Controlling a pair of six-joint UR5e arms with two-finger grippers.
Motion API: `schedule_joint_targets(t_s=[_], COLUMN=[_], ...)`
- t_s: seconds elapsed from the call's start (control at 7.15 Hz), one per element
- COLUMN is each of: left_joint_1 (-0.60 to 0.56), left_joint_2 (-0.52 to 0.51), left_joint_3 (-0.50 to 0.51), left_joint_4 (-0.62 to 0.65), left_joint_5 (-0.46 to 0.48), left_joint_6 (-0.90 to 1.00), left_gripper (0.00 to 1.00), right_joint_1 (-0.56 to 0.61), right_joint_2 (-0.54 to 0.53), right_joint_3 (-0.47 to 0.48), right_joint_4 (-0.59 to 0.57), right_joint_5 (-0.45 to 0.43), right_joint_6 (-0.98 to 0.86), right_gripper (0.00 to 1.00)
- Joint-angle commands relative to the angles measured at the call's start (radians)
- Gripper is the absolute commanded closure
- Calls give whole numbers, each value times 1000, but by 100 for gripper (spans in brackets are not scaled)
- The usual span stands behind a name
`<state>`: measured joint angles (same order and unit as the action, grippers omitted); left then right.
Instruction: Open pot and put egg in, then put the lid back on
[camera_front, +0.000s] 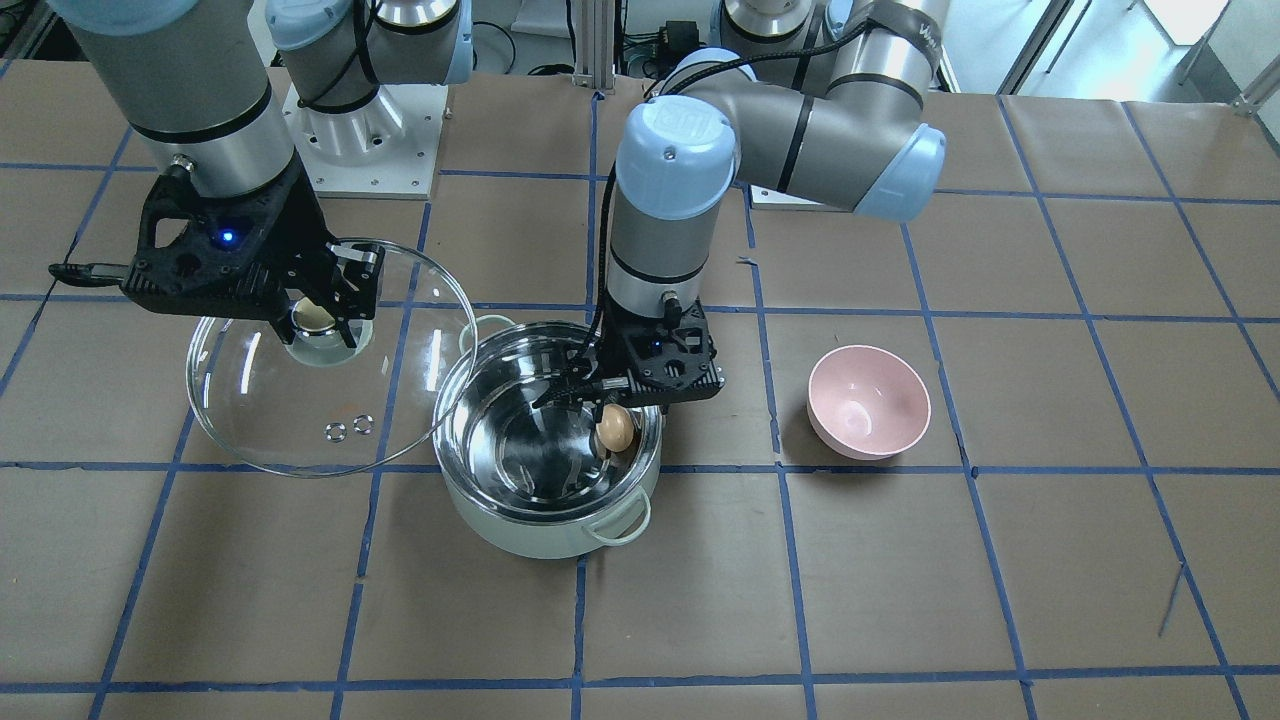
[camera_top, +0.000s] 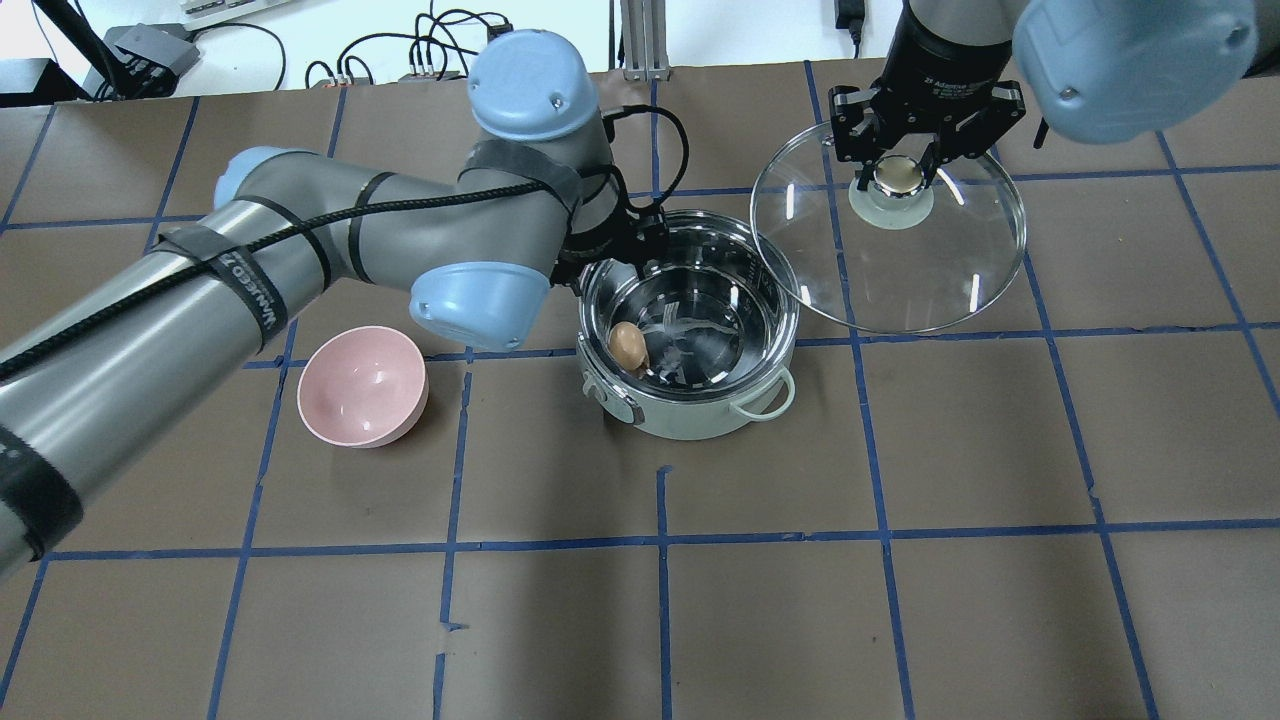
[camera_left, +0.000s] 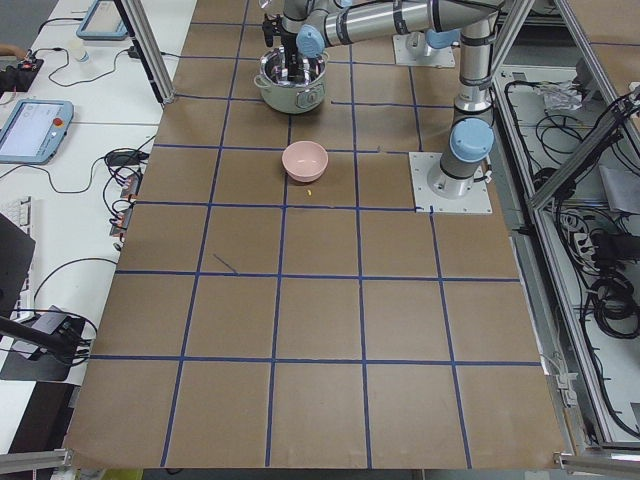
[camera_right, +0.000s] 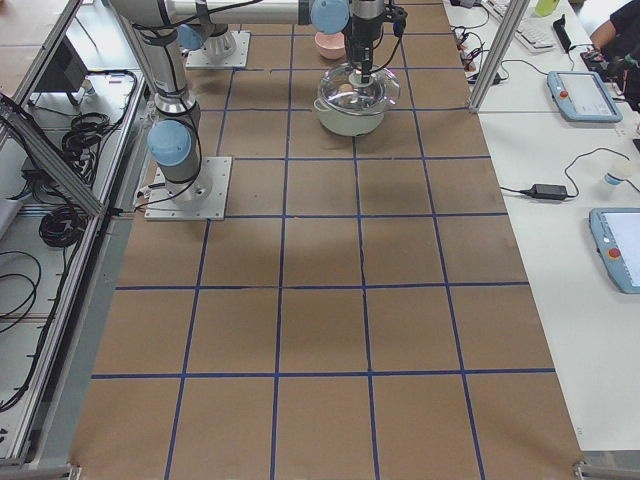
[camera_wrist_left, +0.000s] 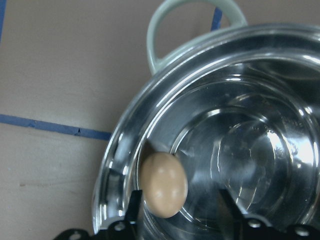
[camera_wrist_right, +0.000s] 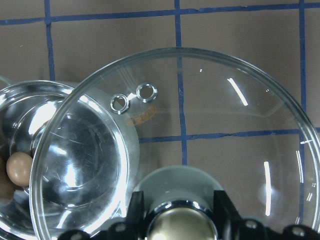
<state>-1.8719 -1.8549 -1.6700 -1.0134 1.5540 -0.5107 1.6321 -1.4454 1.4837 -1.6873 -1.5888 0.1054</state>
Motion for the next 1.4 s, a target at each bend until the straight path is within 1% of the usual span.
schedule_joint_targets(t_s=[0.0,0.14,0.28,0.42,0.56,0.7,0.84,0.98,1.12,1.26], left_joint_1=[65,115,160,201,248,276,304,325,326,318], left_joint_2=[115,178,233,284,308,340,359,367,367,364], left_joint_3=[6,10,25,47,71,100,128,142,145,144], left_joint_4=[-151,-259,-366,-467,-537,-594,-667,-686,-688,-686], left_joint_5=[-3,-3,-2,0,6,9,41,66,69,60], left_joint_6=[32,99,153,225,317,395,459,504,508,508], left_gripper=[18,17,11,8,1,1,0,0,0,0], right_joint_1=[0,0,0,2,11,23,66,131,170,201], right_joint_2=[-1,-1,-1,-1,-7,-1,35,68,109,138], right_joint_3=[3,3,3,3,7,10,9,7,6,6], right_joint_4=[-3,-3,-2,-3,-5,-14,-17,-81,-130,-184], right_joint_5=[0,1,1,3,9,16,17,18,33,73], right_joint_6=[0,0,0,0,14,28,113,166,210,220], right_gripper=[90,90,90,90,90,91,91,90,90,90])
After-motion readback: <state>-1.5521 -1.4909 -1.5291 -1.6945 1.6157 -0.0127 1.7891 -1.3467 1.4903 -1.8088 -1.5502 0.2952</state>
